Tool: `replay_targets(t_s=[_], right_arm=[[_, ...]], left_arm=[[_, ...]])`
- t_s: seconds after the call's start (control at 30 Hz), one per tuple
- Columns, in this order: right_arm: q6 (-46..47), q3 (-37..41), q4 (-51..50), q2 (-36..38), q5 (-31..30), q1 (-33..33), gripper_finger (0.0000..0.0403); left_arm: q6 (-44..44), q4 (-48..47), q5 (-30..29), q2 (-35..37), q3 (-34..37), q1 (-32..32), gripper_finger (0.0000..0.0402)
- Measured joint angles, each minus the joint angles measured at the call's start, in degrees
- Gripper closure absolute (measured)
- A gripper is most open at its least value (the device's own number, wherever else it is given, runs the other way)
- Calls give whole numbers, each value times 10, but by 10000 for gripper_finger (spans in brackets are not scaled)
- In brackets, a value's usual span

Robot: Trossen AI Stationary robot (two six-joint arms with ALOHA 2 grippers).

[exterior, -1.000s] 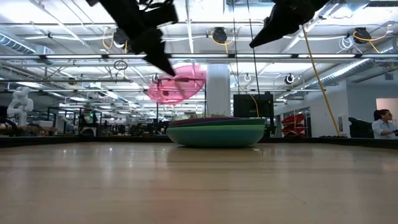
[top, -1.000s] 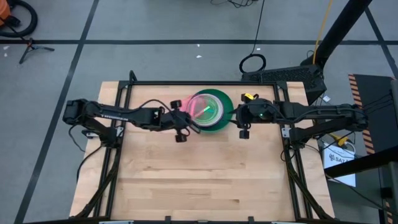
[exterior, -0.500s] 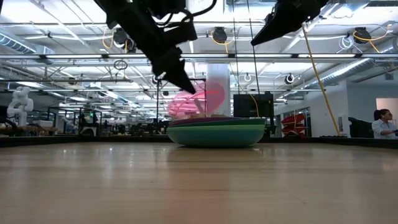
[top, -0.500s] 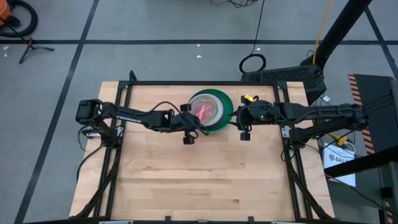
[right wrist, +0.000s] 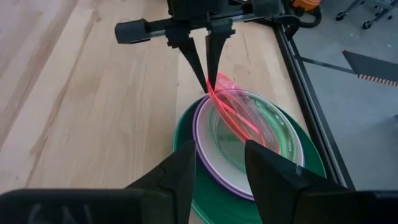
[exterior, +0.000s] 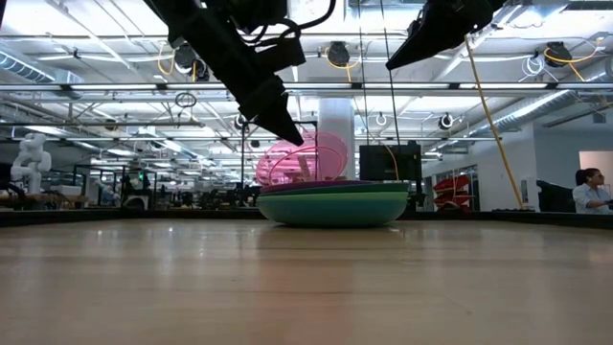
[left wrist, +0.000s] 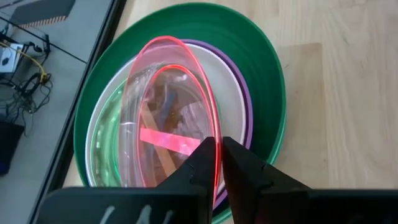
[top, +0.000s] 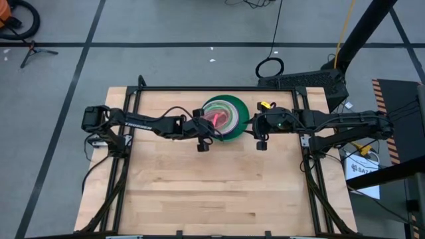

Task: Stack plastic plates
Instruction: Stack the pink plate on top of the green plate

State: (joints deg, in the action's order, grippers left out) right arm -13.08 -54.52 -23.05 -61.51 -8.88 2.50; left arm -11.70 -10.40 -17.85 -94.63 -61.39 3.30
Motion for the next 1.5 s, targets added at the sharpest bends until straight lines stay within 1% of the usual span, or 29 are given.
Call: replay_targets(t_s=[0.3, 0.47, 0.67, 0.73, 0.93, 1.07, 1.2, 1.37, 1.5], right_arm=[[0, 0, 0, 0, 0, 0, 273], [1, 0, 0, 0, 0, 0, 273], [1, 0, 0, 0, 0, 0, 273], [2, 0, 0, 0, 0, 0, 273], [2, 0, 0, 0, 0, 0, 273], [2, 0, 0, 0, 0, 0, 273], [2, 0, 0, 0, 0, 0, 273], [1, 0, 0, 0, 0, 0, 273], [0, 0, 0, 0, 0, 0, 273]], left_arm=[[9, -1, 1, 0, 0, 1, 364], [17, -2, 27, 0, 0, 9, 364], [17, -5, 31, 0, 0, 13, 359], [17, -5, 32, 0, 0, 13, 344], [20, -5, 31, 0, 0, 13, 266], [20, -5, 30, 0, 0, 13, 228], [17, -5, 28, 0, 0, 13, 212], [13, -5, 26, 0, 0, 17, 211], [-10, 0, 23, -9, -1, 34, 211]])
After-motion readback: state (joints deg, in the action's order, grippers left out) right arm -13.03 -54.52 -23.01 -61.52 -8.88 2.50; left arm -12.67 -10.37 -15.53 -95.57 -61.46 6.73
